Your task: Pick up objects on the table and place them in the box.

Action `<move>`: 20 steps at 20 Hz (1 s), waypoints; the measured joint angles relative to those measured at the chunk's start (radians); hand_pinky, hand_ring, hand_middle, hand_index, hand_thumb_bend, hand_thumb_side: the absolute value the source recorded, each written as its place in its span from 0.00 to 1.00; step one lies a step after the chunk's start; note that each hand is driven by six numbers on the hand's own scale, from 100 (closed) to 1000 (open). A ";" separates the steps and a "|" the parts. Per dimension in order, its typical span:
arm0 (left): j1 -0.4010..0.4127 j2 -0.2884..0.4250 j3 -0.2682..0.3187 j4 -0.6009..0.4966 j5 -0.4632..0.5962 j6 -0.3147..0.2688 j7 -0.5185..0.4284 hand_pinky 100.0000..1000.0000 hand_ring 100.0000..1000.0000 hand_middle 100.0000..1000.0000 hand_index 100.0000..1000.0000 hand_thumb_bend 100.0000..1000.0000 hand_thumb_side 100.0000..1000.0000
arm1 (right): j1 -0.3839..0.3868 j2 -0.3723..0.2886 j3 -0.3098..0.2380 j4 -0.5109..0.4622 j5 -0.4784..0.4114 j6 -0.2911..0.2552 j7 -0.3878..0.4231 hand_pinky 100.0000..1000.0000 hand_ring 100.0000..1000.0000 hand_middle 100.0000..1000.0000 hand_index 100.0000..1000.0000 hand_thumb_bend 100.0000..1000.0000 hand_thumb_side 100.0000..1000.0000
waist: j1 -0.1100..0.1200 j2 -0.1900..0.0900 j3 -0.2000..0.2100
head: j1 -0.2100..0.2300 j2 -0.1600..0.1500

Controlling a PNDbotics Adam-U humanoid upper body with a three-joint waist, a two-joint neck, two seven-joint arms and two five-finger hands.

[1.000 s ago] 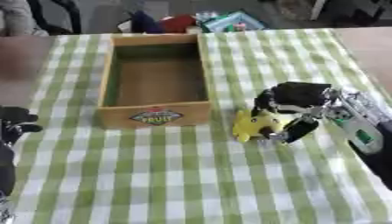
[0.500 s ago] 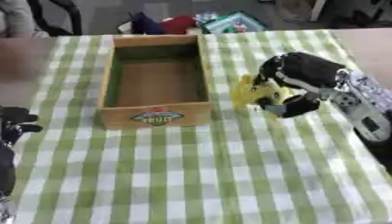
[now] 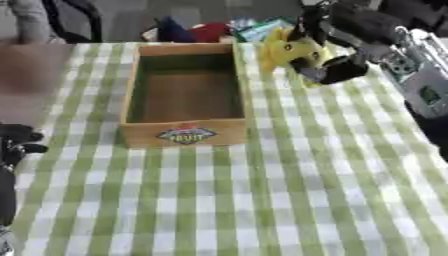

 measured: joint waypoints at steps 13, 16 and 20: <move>-0.051 -0.004 -0.038 -0.001 0.017 0.011 -0.038 0.48 0.54 0.49 0.41 0.00 0.60 | -0.159 0.176 -0.030 0.312 0.137 -0.027 0.011 0.40 0.45 0.47 0.60 0.00 0.13 | -0.006 0.032 0.130 | -0.090 -0.033; -0.054 -0.010 -0.042 -0.001 0.020 0.012 -0.042 0.48 0.54 0.49 0.41 0.00 0.60 | -0.166 0.205 -0.033 0.343 0.172 -0.038 0.004 0.52 0.59 0.59 0.71 0.00 0.14 | -0.006 0.037 0.135 | -0.102 -0.034; -0.056 -0.011 -0.043 -0.001 0.021 0.014 -0.044 0.48 0.54 0.49 0.41 0.00 0.60 | -0.165 0.237 -0.033 0.362 0.214 -0.046 0.008 0.61 0.71 0.69 0.81 0.00 0.16 | -0.005 0.039 0.135 | -0.105 -0.035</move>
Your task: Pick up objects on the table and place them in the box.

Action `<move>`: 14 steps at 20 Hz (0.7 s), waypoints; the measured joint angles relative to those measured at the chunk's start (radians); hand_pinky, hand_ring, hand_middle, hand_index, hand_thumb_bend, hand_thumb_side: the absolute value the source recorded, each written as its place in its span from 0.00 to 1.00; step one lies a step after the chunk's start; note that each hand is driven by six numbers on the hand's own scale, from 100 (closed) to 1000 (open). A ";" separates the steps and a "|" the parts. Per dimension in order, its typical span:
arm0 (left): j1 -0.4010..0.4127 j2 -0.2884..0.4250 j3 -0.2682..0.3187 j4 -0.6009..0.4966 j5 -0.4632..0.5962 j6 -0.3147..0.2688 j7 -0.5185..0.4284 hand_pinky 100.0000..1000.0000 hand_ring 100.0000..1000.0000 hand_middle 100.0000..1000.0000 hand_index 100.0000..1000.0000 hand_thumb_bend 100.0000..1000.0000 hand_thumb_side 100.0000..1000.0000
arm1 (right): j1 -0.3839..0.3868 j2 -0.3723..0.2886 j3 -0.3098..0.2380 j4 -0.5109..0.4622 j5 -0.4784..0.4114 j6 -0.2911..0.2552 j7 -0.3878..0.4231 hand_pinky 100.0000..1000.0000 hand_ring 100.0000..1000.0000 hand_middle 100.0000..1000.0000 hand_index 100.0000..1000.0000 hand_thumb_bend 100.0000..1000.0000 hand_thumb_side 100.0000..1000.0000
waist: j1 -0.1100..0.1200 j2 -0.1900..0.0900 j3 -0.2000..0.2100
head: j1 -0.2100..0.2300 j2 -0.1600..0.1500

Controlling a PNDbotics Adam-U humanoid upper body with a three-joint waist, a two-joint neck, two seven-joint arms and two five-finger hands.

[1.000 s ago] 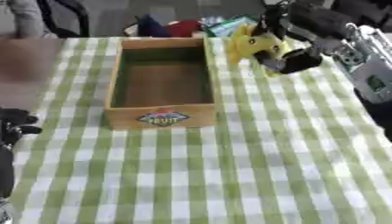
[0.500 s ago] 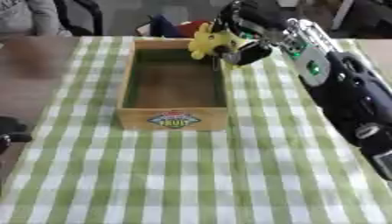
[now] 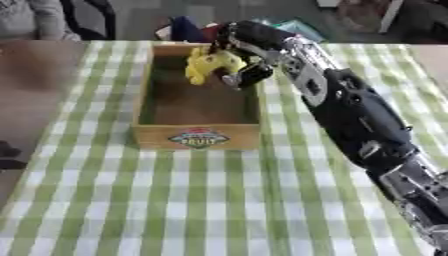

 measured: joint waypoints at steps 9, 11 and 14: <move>-0.001 0.000 -0.002 0.000 0.000 0.000 -0.001 0.48 0.54 0.49 0.41 0.00 0.60 | 0.016 0.025 0.017 0.014 0.036 -0.012 0.104 0.71 0.83 0.84 0.91 0.00 0.20 | 0.002 0.003 -0.014 | 0.000 -0.003; 0.000 0.000 -0.002 0.000 0.000 -0.001 -0.001 0.48 0.54 0.49 0.41 0.00 0.60 | 0.020 0.025 0.017 0.003 0.022 -0.008 0.118 0.68 0.82 0.82 0.89 0.00 0.14 | 0.002 0.003 -0.020 | 0.003 -0.003; 0.004 0.000 -0.001 0.000 0.000 -0.002 0.001 0.48 0.54 0.49 0.41 0.00 0.60 | 0.030 0.017 0.016 -0.033 -0.030 -0.002 0.120 0.65 0.79 0.79 0.87 0.00 0.12 | 0.003 0.003 -0.033 | 0.010 -0.004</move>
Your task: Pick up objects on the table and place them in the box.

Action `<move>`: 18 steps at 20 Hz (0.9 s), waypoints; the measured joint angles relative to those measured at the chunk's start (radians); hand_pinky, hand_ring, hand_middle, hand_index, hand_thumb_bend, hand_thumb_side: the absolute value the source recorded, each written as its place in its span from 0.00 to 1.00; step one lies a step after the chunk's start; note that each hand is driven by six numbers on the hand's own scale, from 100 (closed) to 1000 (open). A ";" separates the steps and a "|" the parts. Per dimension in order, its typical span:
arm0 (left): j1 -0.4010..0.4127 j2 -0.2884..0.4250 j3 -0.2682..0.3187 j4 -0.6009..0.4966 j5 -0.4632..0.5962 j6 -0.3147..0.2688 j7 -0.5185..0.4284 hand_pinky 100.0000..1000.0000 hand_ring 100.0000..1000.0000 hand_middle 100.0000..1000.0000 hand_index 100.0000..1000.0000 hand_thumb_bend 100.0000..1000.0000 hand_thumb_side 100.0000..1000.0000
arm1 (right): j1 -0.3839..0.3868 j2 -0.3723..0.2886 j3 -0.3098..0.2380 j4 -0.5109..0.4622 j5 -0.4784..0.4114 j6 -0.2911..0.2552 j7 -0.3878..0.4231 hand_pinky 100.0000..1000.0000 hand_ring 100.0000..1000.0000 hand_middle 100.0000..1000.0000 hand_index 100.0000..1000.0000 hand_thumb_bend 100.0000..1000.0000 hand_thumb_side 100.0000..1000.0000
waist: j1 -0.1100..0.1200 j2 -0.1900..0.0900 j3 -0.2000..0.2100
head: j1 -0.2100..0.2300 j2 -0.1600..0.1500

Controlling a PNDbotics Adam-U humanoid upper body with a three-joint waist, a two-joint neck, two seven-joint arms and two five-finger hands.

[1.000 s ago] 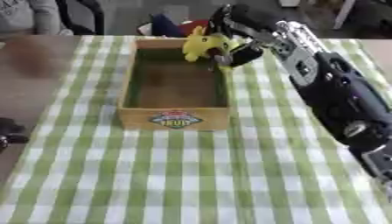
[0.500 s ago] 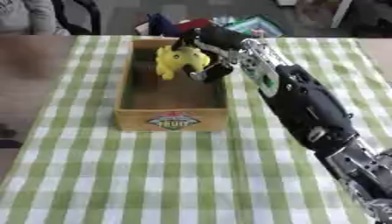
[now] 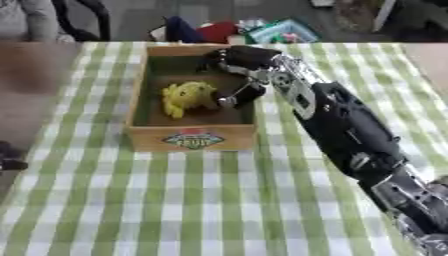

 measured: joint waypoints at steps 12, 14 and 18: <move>0.026 0.001 0.023 0.000 -0.007 -0.007 0.024 0.48 0.54 0.49 0.41 0.00 0.60 | 0.133 -0.135 -0.037 -0.335 -0.463 0.123 -0.053 0.46 0.65 0.63 0.76 0.00 0.15 | -0.001 -0.013 -0.099 | 0.062 0.005; 0.028 0.001 0.029 0.001 -0.011 -0.010 0.030 0.48 0.54 0.49 0.41 0.00 0.60 | 0.185 -0.162 -0.047 -0.410 -0.551 0.159 -0.063 0.45 0.64 0.61 0.74 0.00 0.17 | -0.001 -0.014 -0.114 | 0.077 0.005; 0.032 0.002 0.038 0.001 -0.014 -0.013 0.040 0.48 0.54 0.49 0.41 0.00 0.60 | 0.295 -0.199 -0.078 -0.548 -0.702 0.231 -0.089 0.42 0.62 0.58 0.73 0.00 0.22 | 0.002 -0.015 -0.140 | 0.101 0.005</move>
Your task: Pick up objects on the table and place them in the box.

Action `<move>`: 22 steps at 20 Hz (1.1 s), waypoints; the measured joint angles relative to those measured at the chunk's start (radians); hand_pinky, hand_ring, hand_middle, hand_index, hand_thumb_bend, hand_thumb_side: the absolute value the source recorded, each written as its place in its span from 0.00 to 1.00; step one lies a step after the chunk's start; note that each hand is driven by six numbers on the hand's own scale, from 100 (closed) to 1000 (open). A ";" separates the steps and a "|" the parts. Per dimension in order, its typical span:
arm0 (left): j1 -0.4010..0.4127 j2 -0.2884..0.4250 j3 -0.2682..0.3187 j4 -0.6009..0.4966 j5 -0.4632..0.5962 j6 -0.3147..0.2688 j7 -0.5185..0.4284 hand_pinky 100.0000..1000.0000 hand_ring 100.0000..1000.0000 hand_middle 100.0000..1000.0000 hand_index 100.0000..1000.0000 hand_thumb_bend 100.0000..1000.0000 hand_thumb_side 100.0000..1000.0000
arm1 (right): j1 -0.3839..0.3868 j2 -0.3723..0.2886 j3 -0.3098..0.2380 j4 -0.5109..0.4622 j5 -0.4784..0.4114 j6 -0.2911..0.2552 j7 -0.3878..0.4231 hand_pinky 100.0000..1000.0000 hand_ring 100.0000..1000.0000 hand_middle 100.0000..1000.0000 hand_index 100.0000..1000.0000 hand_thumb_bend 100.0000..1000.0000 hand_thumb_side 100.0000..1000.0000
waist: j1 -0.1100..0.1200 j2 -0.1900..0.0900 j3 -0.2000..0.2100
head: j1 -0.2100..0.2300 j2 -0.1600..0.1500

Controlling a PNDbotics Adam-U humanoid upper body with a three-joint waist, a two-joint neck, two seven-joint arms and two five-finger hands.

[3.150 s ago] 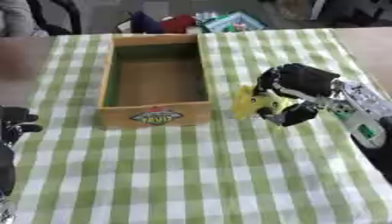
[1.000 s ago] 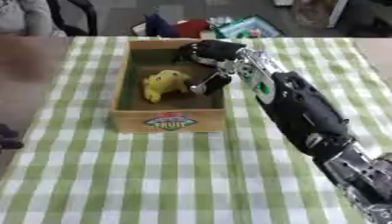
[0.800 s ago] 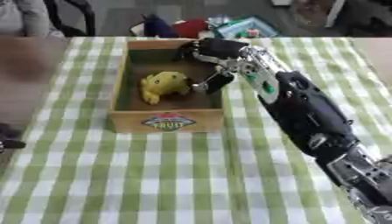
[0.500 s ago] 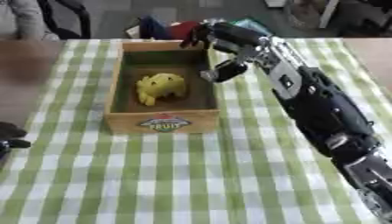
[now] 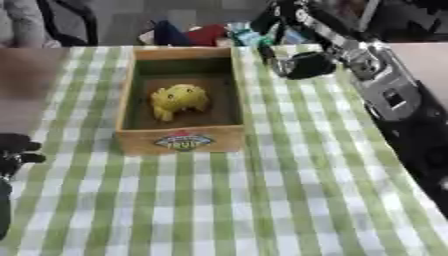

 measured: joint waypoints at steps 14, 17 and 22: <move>0.011 0.000 0.015 0.006 -0.005 -0.005 0.022 0.48 0.54 0.49 0.41 0.00 0.61 | 0.306 0.016 -0.132 -0.252 -0.254 0.157 -0.076 0.36 0.57 0.54 0.70 0.00 0.32 | 0.016 0.011 -0.050 | 0.029 0.000; 0.012 0.000 0.016 0.006 -0.006 -0.006 0.023 0.48 0.54 0.49 0.41 0.00 0.61 | 0.339 0.040 -0.156 -0.261 -0.258 0.175 -0.088 0.36 0.57 0.53 0.69 0.00 0.33 | 0.016 0.015 -0.051 | 0.033 0.000; 0.012 0.000 0.020 0.006 -0.006 -0.007 0.024 0.48 0.54 0.49 0.41 0.00 0.61 | 0.369 0.071 -0.179 -0.266 -0.258 0.194 -0.102 0.35 0.56 0.53 0.69 0.00 0.35 | 0.016 0.015 -0.056 | 0.036 0.000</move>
